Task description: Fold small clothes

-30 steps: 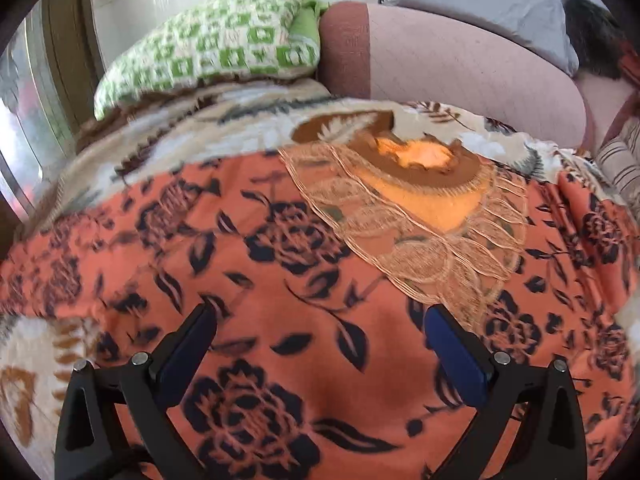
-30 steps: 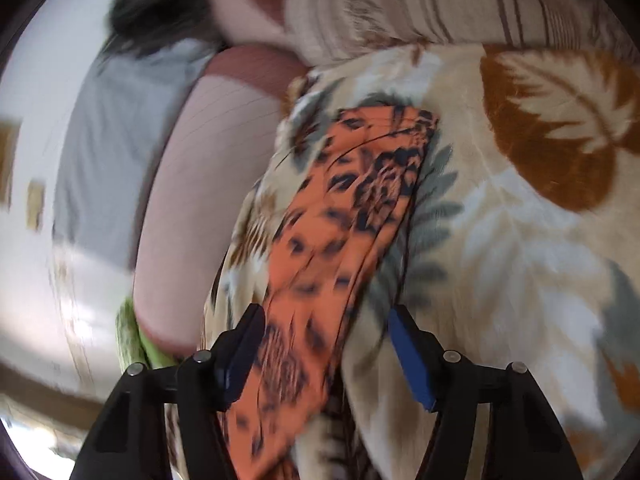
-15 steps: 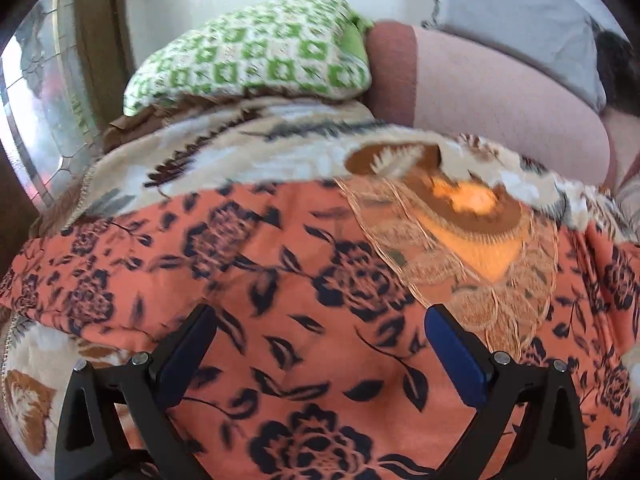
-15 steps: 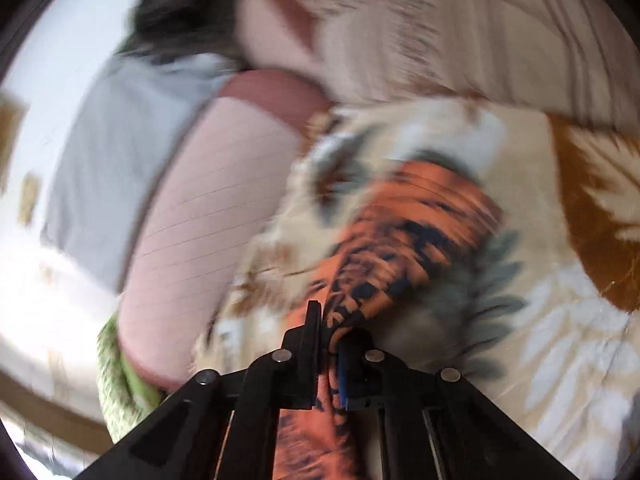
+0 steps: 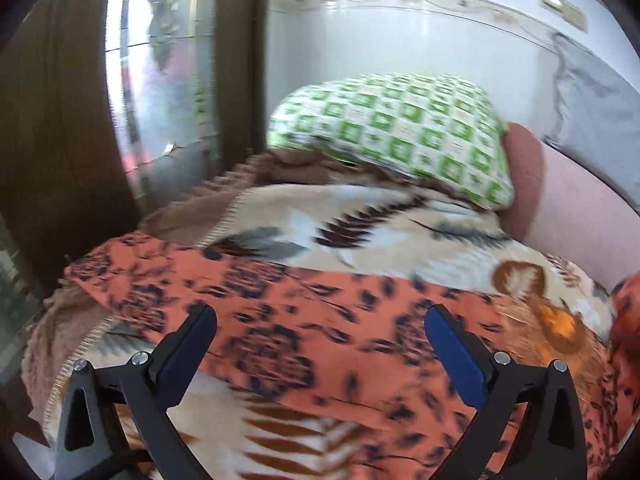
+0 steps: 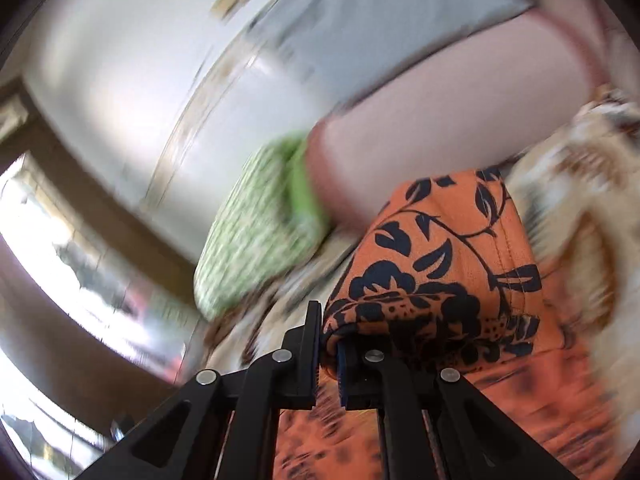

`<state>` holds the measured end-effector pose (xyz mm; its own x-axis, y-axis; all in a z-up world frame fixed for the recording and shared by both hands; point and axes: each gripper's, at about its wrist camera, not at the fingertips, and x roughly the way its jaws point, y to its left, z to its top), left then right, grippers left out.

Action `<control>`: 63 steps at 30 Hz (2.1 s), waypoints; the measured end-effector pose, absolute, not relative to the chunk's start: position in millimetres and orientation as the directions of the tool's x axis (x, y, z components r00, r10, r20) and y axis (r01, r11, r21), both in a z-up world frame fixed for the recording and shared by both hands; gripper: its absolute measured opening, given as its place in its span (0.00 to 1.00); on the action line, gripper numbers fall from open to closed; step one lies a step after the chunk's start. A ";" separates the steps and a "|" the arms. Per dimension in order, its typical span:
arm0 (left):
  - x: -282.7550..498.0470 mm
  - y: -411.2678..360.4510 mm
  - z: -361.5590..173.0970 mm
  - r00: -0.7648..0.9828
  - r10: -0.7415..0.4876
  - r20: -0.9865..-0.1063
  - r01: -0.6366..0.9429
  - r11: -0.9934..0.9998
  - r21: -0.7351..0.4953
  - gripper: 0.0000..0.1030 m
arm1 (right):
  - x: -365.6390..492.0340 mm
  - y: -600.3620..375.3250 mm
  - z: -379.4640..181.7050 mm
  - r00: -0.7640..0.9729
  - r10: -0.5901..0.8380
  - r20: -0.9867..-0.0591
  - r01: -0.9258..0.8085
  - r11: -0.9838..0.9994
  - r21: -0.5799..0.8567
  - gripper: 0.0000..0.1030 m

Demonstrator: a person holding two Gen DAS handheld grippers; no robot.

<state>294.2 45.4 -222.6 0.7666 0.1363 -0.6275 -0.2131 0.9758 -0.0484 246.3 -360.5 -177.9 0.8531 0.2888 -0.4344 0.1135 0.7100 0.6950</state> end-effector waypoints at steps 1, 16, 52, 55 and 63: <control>294.1 53.1 -222.0 0.764 0.154 -0.627 -0.229 0.973 -0.040 1.00 | 258.7 -328.0 -186.2 0.831 0.317 -0.458 0.095 0.730 0.677 0.08; 293.9 97.1 -233.0 0.692 0.153 -0.706 -0.281 0.957 -0.067 1.00 | 251.1 -174.7 -281.0 0.553 0.440 -0.708 -0.116 0.881 0.458 0.85; 297.6 118.5 -235.5 0.653 0.191 -0.733 -0.347 0.936 -0.065 1.00 | 280.8 -261.0 -326.8 0.689 0.606 -0.399 0.181 0.388 0.904 0.45; 300.0 128.6 -240.1 0.626 0.195 -0.755 -0.383 0.920 -0.081 1.00 | 294.6 -229.0 -312.3 0.645 0.624 -0.442 0.094 0.508 0.856 0.38; 300.9 190.4 -251.7 0.555 0.209 -0.805 -0.503 0.855 -0.125 1.00 | 309.5 -159.6 -336.0 0.512 0.586 -0.628 0.058 0.706 0.706 0.26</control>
